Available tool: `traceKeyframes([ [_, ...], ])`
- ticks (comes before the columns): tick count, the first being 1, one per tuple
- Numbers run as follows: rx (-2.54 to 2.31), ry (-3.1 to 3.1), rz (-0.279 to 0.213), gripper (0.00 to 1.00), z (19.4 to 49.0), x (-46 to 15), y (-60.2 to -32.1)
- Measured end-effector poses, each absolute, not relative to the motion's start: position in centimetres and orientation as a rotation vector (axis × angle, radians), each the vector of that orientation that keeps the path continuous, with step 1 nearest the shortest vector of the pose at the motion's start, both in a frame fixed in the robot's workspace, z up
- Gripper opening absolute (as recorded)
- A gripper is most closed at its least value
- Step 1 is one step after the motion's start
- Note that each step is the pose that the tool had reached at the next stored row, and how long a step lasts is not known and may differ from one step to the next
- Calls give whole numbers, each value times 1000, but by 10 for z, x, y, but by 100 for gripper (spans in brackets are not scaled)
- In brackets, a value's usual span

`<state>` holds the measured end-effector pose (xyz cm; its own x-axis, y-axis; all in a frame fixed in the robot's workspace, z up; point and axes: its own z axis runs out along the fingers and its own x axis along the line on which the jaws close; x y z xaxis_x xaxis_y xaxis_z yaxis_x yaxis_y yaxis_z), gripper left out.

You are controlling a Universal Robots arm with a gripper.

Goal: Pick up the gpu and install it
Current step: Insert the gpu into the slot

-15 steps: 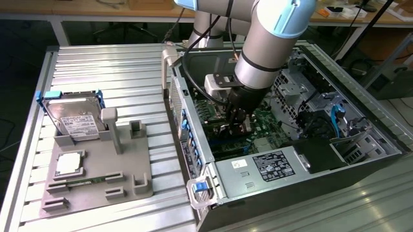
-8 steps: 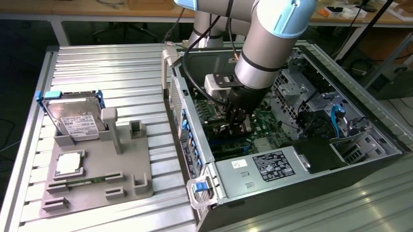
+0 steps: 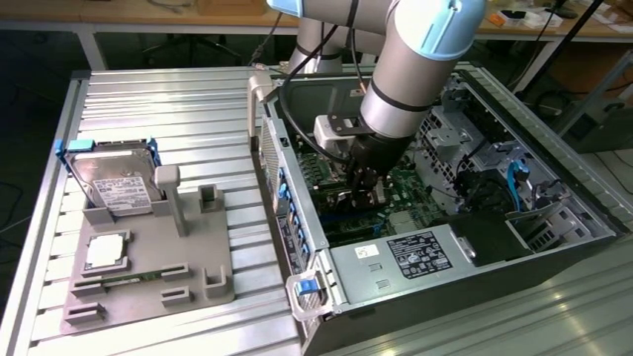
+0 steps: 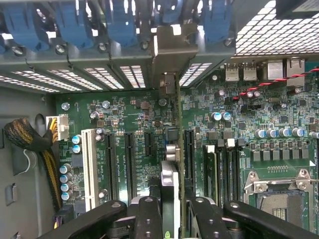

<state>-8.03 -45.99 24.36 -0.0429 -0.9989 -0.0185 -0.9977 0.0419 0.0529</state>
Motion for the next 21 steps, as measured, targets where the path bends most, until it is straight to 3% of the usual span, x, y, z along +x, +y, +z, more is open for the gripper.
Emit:
traceKeyframes([
  [21, 2156, -2249, -82, 27, 250, -82, -462],
])
